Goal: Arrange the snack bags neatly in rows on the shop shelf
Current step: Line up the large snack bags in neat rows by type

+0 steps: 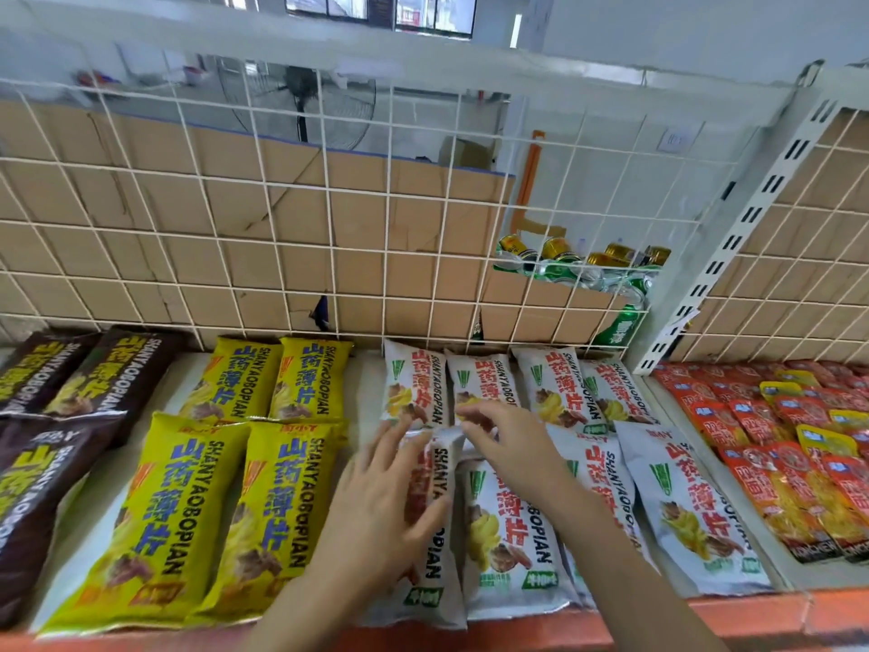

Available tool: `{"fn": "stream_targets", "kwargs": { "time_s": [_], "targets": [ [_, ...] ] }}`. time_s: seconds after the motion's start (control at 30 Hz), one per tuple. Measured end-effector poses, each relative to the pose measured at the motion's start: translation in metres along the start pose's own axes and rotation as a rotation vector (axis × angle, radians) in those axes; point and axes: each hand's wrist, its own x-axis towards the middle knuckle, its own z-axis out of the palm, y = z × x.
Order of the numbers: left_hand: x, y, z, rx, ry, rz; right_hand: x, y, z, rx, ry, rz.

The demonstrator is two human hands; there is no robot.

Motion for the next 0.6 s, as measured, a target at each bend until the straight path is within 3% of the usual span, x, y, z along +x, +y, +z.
{"fn": "stream_targets", "kwargs": {
  "time_s": [0.2,0.6],
  "targets": [
    [-0.016,0.006,0.012,0.253,-0.036,0.051,0.019,-0.007,0.012,-0.031,-0.102,0.062],
    [-0.019,0.005,0.037,0.271,0.078,0.133,0.036,-0.008,0.024,-0.001,0.007,0.066]
  ]
}}
